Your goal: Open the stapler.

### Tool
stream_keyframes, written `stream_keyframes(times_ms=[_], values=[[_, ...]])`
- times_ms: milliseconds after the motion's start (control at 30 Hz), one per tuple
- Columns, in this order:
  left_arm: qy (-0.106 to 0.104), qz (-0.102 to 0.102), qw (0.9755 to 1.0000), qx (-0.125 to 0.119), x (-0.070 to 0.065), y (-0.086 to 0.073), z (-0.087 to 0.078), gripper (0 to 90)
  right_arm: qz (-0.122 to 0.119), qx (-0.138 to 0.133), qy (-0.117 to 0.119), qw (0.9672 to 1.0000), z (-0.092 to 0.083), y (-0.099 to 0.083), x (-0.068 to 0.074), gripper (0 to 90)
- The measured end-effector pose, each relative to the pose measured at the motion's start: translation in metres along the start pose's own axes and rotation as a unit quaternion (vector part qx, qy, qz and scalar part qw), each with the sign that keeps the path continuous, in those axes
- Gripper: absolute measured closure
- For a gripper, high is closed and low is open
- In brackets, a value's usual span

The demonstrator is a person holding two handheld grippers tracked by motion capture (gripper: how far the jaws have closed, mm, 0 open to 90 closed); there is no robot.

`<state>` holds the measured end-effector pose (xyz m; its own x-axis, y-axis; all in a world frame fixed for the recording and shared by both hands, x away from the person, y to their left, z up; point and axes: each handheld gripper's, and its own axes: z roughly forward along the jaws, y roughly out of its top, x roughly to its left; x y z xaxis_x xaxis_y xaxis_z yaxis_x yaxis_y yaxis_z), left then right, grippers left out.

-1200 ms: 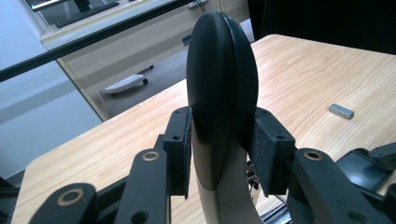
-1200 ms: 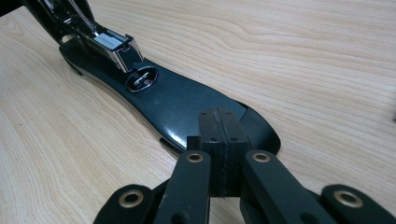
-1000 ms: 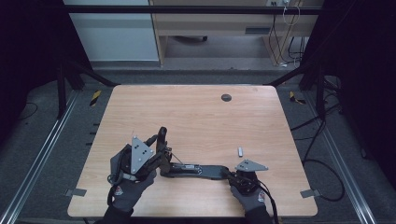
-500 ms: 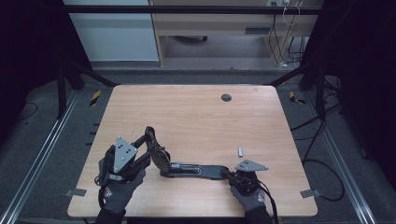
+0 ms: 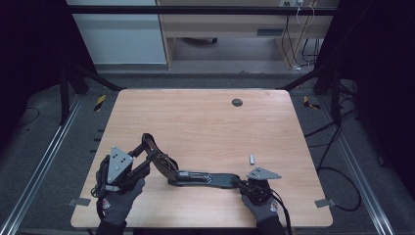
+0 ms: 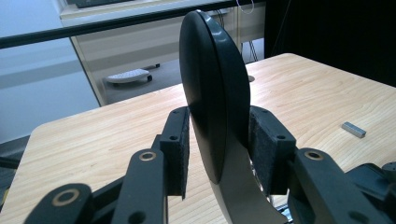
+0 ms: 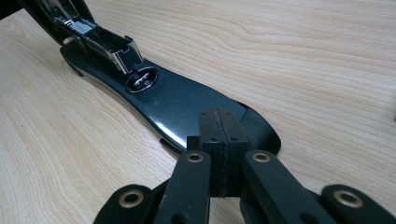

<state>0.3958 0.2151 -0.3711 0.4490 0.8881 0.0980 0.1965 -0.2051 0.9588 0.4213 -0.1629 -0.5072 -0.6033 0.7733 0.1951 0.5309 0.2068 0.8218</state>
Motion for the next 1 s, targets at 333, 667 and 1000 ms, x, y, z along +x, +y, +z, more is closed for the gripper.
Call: stream_keyframes(times_ms=[333,667,1000], values=[[-0.003,-0.028,0.9996,-0.006,0.016,-0.011,-0.004,59.1,0.001,0.0,0.001,1.0,0.0,0.0,0.0,90.0],[0.0,-0.071,0.9975,-0.007,0.033,-0.025,-0.009,57.9,0.002,-0.001,0.0,1.0,0.002,0.001,0.0,90.0],[0.001,-0.084,0.9964,-0.008,0.044,-0.036,-0.011,55.5,0.002,-0.001,0.0,1.0,0.002,0.001,0.0,90.0]])
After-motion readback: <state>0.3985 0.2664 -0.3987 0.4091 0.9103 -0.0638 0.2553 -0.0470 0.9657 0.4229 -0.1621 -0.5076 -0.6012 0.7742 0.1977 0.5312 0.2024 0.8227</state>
